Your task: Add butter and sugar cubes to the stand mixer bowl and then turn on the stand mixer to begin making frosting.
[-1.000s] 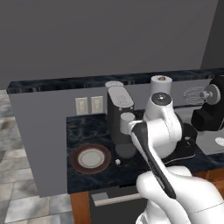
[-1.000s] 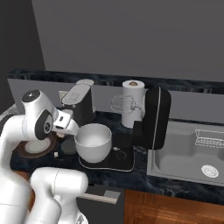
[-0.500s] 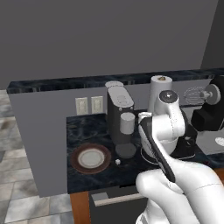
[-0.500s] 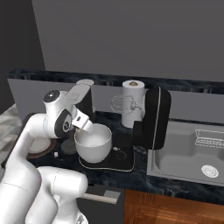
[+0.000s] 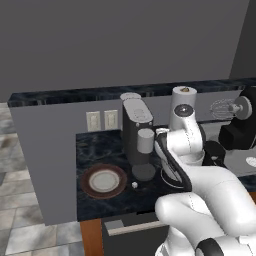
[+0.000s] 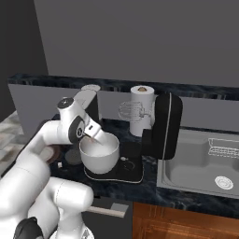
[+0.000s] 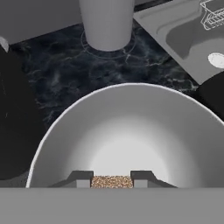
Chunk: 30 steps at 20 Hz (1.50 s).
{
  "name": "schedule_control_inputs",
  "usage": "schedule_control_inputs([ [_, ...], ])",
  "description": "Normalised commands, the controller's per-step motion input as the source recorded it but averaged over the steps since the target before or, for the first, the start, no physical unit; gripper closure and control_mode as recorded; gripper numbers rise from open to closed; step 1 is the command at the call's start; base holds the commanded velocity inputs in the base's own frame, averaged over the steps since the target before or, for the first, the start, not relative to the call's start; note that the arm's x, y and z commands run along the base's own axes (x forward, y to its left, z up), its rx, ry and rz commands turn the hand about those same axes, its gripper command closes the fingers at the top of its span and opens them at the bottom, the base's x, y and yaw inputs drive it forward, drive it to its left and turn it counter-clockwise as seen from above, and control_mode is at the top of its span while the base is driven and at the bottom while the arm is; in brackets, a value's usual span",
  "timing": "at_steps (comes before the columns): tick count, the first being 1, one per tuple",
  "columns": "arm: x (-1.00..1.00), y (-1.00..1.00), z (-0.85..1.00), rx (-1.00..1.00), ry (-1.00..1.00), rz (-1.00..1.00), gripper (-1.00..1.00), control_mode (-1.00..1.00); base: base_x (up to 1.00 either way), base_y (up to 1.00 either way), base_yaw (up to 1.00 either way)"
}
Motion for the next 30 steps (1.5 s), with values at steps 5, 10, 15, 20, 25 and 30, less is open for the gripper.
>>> schedule_control_inputs([
  [5, 0.07, -0.01, -0.64, 0.03, 0.04, -0.06, 1.0, -1.0, 0.0, 0.0, 0.0],
  [10, 0.07, -0.05, -0.32, 0.01, 0.02, -0.07, 1.0, -1.0, 0.0, 0.0, 0.0],
  [15, 0.08, -0.09, -0.13, 0.0, 0.0, -0.04, -1.0, -1.0, 0.0, 0.0, 0.0],
  [20, 0.0, 0.0, -0.01, 0.0, 0.02, 0.0, -1.0, -1.0, 0.0, 0.0, 0.0],
  [25, 0.0, 0.0, 0.0, 0.0, 0.0, 0.0, -1.0, -1.0, 0.0, 0.0, 0.0],
  [30, -0.04, 0.0, 0.05, 0.0, -0.02, 0.01, -1.0, -1.0, 0.0, 0.0, 0.0],
])
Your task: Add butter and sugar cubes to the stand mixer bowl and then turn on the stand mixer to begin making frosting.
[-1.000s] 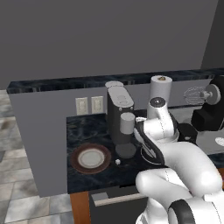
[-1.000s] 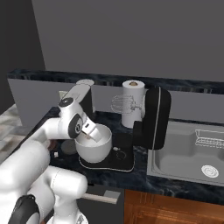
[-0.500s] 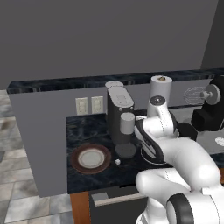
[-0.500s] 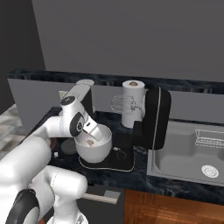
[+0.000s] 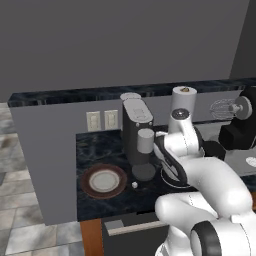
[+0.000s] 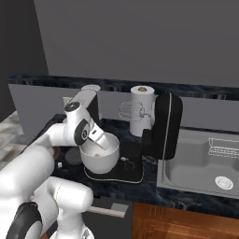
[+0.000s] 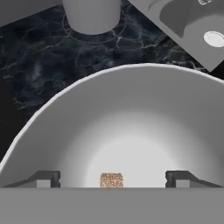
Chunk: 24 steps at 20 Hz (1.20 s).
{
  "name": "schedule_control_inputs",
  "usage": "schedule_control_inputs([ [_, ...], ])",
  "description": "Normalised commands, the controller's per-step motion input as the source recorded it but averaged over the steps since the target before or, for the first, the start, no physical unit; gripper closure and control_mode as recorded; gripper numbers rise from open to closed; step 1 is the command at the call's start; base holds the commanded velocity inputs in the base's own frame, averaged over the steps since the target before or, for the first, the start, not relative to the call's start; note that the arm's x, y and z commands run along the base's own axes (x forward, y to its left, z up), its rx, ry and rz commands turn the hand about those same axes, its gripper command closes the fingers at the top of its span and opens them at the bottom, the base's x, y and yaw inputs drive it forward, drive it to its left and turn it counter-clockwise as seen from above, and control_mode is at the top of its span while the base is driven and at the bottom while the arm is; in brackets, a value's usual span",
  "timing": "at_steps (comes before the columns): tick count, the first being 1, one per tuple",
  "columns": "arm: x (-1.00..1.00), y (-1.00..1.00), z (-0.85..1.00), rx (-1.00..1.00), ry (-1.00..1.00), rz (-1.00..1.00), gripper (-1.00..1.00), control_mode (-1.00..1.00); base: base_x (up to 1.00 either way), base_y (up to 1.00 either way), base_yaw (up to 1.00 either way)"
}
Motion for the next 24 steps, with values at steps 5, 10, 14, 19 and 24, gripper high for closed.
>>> schedule_control_inputs([
  [5, -0.6, 0.54, 0.34, -0.12, -0.04, 0.22, -1.0, -1.0, 0.0, 0.0, 0.0],
  [10, -0.8, 0.88, 0.23, -0.2, 0.0, 0.31, -1.0, -1.0, 0.0, 0.0, 0.0],
  [14, -0.63, 0.96, 0.0, -0.21, 0.0, 0.37, -1.0, -1.0, 0.0, 0.0, 0.0],
  [19, -0.3, 0.74, 0.03, -0.07, 0.1, 0.39, -1.0, -1.0, 0.0, 0.0, 0.0],
  [24, 0.0, 0.27, 0.0, -0.01, 0.15, 0.42, -1.0, -1.0, 0.0, 0.0, 0.0],
])
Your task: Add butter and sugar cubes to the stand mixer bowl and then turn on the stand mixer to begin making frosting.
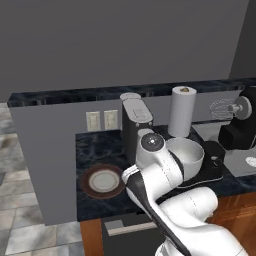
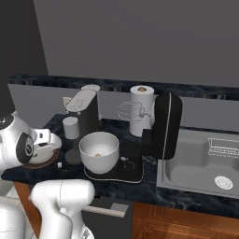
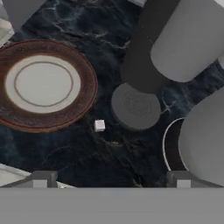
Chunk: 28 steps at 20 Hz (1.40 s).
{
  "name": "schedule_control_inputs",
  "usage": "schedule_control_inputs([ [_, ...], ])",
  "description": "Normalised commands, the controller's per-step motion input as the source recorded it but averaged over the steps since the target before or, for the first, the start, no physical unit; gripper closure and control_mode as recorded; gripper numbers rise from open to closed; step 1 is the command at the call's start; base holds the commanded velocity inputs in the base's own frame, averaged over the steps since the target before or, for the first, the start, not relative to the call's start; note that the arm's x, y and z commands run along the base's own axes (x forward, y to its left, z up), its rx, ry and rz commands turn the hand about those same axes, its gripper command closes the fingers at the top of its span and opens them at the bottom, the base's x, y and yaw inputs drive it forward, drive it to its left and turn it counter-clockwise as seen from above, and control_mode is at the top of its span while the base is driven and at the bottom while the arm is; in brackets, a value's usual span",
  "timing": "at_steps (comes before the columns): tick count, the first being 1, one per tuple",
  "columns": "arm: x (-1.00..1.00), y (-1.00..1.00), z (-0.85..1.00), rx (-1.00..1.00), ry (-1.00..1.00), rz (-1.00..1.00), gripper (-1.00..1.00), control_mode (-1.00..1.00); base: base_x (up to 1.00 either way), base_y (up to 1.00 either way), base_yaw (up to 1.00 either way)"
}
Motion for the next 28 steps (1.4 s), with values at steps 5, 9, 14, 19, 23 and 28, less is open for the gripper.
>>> schedule_control_inputs([
  [5, 0.02, 0.08, 0.0, -0.03, 0.15, 0.29, -1.0, -1.0, 0.0, 0.0, 0.0],
  [9, 0.05, 0.15, 0.0, -0.07, 0.12, 0.17, -1.0, -1.0, 0.0, 0.0, 0.0],
  [14, 0.14, 0.09, 0.01, -0.06, 0.18, 0.09, -1.0, -1.0, 0.0, 0.0, 0.0],
  [19, 0.27, 0.01, 0.0, -0.08, 0.17, 0.11, -1.0, -1.0, 0.0, 0.0, 0.0],
  [23, 0.34, 0.0, -0.08, -0.13, 0.1, 0.18, -1.0, -1.0, 0.0, 0.0, 0.0],
  [28, 0.21, 0.04, -0.23, -0.11, 0.02, 0.36, -1.0, -1.0, 0.0, 0.0, 0.0],
])
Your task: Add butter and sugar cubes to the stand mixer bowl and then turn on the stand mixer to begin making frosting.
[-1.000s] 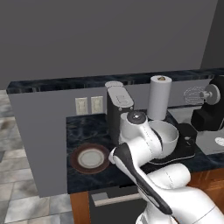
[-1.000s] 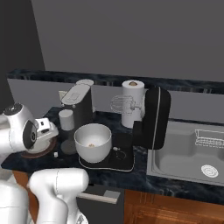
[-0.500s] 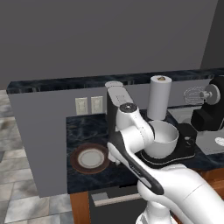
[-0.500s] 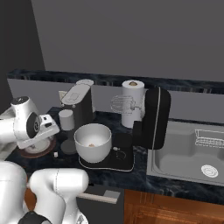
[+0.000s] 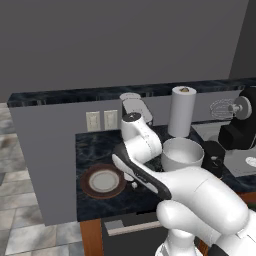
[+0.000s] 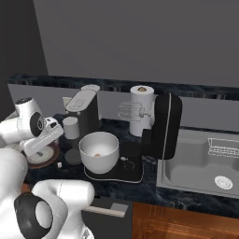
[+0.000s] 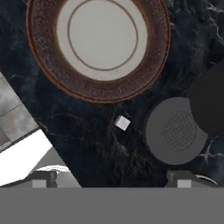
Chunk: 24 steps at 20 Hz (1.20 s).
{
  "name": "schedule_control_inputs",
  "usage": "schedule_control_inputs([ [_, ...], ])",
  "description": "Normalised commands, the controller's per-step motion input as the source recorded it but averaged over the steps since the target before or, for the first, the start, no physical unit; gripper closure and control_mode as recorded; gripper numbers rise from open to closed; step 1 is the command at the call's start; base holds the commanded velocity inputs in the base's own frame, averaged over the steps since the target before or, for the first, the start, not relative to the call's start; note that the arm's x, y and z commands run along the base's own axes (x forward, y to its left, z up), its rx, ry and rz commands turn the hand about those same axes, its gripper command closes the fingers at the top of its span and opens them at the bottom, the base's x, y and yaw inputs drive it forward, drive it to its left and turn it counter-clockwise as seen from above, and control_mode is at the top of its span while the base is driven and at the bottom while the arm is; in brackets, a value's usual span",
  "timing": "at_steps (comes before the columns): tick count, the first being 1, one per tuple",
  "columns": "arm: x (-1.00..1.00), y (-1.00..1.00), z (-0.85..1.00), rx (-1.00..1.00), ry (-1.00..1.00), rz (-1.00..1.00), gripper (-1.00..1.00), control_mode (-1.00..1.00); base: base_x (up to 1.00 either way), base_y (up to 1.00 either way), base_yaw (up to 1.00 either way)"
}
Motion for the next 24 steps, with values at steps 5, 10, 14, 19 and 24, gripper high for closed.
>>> schedule_control_inputs([
  [5, 0.16, 0.0, -0.25, 0.0, 0.0, 0.44, -1.0, -1.0, 0.0, 0.0, 0.0],
  [10, 0.14, 0.0, -0.17, 0.0, 0.04, 0.36, -1.0, -1.0, 0.0, 0.0, 0.0],
  [14, 0.02, 0.01, -0.39, 0.0, 0.01, 0.24, -1.0, -1.0, 0.0, 0.0, 0.0],
  [19, 0.17, 0.0, -0.27, 0.0, 0.0, 0.19, -1.0, -1.0, 0.0, 0.0, 0.0],
  [24, 0.09, -0.14, -0.09, 0.0, 0.01, 0.31, -1.0, -1.0, 0.0, 0.0, 0.0],
])
